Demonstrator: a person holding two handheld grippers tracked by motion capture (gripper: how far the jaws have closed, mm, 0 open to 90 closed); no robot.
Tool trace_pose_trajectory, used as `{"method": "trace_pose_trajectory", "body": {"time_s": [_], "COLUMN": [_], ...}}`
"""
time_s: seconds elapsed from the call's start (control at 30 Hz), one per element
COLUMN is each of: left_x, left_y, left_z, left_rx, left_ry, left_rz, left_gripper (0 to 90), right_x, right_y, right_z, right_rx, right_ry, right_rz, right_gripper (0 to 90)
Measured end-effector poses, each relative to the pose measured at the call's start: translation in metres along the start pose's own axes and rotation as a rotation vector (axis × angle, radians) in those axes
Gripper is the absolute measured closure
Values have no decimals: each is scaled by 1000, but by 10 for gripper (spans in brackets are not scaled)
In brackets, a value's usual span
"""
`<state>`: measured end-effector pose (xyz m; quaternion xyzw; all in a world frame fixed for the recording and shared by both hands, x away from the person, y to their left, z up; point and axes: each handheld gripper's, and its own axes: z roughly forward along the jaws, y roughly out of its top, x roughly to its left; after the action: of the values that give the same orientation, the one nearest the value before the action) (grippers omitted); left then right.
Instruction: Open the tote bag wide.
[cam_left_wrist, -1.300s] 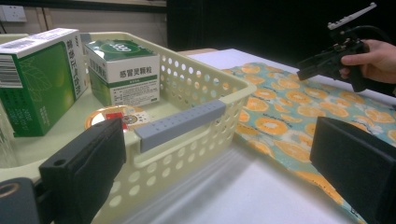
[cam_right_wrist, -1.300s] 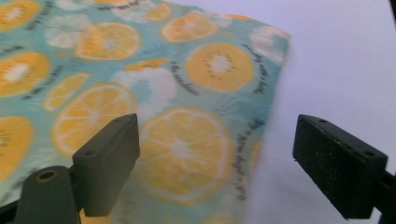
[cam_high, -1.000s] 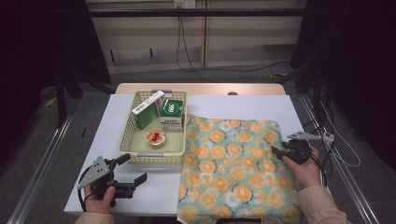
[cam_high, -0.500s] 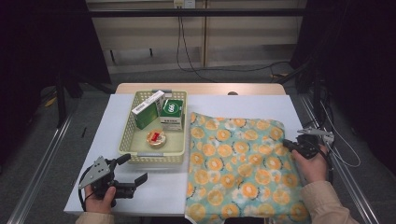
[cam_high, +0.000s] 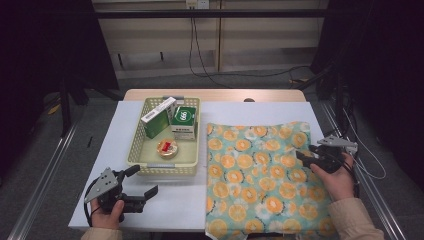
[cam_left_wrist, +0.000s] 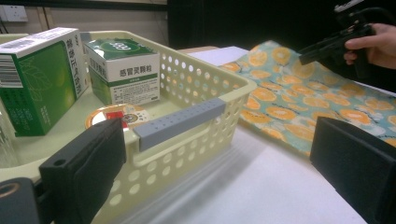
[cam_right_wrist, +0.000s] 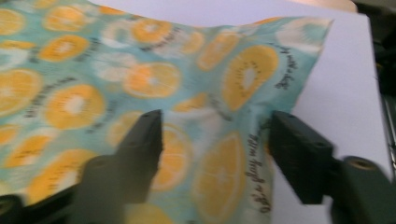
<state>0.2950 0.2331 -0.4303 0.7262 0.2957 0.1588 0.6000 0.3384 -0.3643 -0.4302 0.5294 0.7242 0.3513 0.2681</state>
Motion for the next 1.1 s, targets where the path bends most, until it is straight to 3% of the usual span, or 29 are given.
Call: {"method": "trace_pose_trajectory", "body": {"time_s": [0.03,0.07,0.13,0.17,0.2,0.37,0.53,0.7,0.9,0.93,0.97,1.03,1.1], "left_x": [0,0,0,0,-1,-2,-2,-2,-3,-3,-2,-2,-2], "left_y": [0,0,0,0,0,0,0,0,0,0,0,0,0], "left_z": [0,0,1,1,1,1,0,0,1,1,0,0,0], "left_rx": [1,1,5,5,5,8,8,9,8,9,9,9,2], "left_ry": [-1,0,-1,-1,-1,2,4,4,-1,0,0,0,0], "left_rz": [3,3,1,1,1,4,3,4,7,6,8,3,-1], "left_gripper": [35,35,35,35,35,35,35,35,35,35,35,35,35], "right_x": [7,20,35,35,49,61,45,39,61,72,72,85,99], "right_y": [2,3,2,2,1,4,15,20,28,31,31,35,38], "right_z": [-3,-9,-13,-13,-15,-17,-23,-29,-29,-25,-25,-22,-19], "right_rx": [-7,-22,-25,-25,-20,-17,-32,-51,-58,-54,-54,-48,-50], "right_ry": [24,98,154,154,199,192,133,129,175,215,215,238,285], "right_rz": [-14,-38,-64,-64,-85,-115,-108,-93,-132,-138,-138,-153,-160], "right_gripper": [306,278,239,239,231,203,194,193,181,178,178,161,163]}}
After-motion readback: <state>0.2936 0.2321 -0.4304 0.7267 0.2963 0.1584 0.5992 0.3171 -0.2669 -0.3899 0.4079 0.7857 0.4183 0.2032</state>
